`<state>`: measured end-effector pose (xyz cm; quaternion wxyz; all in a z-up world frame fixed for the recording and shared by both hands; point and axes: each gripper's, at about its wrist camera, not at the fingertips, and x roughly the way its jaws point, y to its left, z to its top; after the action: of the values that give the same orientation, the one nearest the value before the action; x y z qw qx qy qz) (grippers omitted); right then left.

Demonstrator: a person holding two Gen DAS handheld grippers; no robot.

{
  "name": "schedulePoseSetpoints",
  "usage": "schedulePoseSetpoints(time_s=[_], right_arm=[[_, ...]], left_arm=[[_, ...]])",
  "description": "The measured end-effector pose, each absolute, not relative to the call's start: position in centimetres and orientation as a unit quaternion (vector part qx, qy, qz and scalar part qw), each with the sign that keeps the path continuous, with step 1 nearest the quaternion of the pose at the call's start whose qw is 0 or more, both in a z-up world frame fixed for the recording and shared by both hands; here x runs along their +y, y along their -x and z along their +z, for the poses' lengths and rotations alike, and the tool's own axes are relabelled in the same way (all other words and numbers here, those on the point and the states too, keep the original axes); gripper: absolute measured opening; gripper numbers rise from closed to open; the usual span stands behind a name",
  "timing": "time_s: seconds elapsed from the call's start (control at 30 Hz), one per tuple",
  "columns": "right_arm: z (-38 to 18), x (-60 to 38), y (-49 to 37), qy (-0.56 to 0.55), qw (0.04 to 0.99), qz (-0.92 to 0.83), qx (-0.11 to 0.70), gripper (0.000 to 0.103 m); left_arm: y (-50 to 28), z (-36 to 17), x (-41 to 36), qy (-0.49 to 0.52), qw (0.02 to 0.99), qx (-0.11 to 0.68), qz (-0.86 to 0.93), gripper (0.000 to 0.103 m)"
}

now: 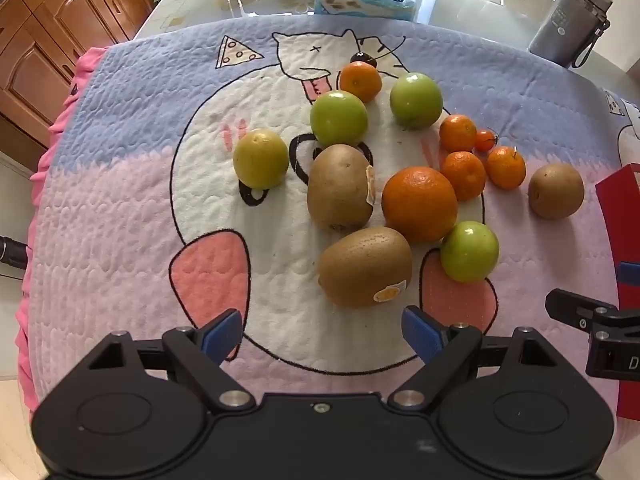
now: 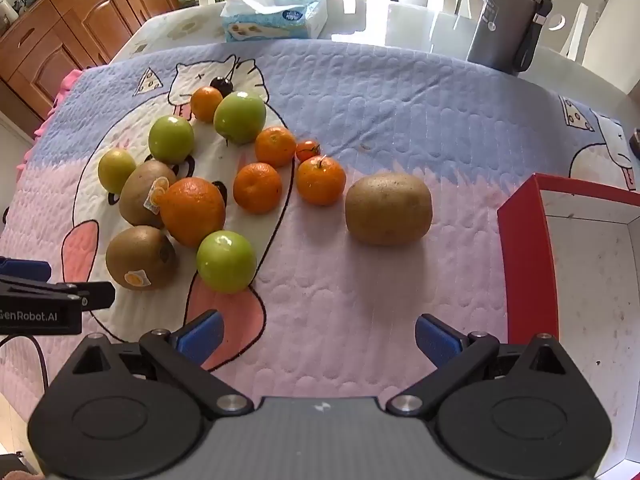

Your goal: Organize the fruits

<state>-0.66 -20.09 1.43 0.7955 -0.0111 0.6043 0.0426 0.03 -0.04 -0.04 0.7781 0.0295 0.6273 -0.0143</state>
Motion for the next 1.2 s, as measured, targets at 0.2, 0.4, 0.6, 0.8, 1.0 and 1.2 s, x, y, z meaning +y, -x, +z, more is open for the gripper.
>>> schedulePoseSetpoints(time_s=[0.2,0.4,0.6,0.8,1.0,1.2], right_arm=[[1.3,-20.2,0.9,0.002,0.792,0.040,0.609,0.103],[2.0,-20.3,1.3,0.004,0.795,0.043,0.605,0.103],[1.8,-20.1,1.3,0.003,0.799,0.041,0.600,0.103],[1.8,-20.0,1.5,0.001,0.799,0.041,0.599,0.103],[1.8,-20.1,1.8,-0.005,0.800,0.040,0.598,0.103],[1.8,-20.2,1.9,-0.009,0.801,0.037,0.597,0.103]], left_arm=[[-0.5,0.3,-0.4,-0.015,0.775,0.632,-0.014,0.103],[0.0,0.3,0.1,-0.003,0.778,0.628,-0.017,0.103],[-0.1,0.3,0.1,-0.001,0.778,0.629,-0.015,0.103],[0.1,0.3,0.3,0.001,0.779,0.627,-0.012,0.103],[0.2,0.1,0.4,0.003,0.778,0.628,-0.010,0.103],[0.4,0.0,0.5,0.003,0.779,0.627,-0.010,0.103]])
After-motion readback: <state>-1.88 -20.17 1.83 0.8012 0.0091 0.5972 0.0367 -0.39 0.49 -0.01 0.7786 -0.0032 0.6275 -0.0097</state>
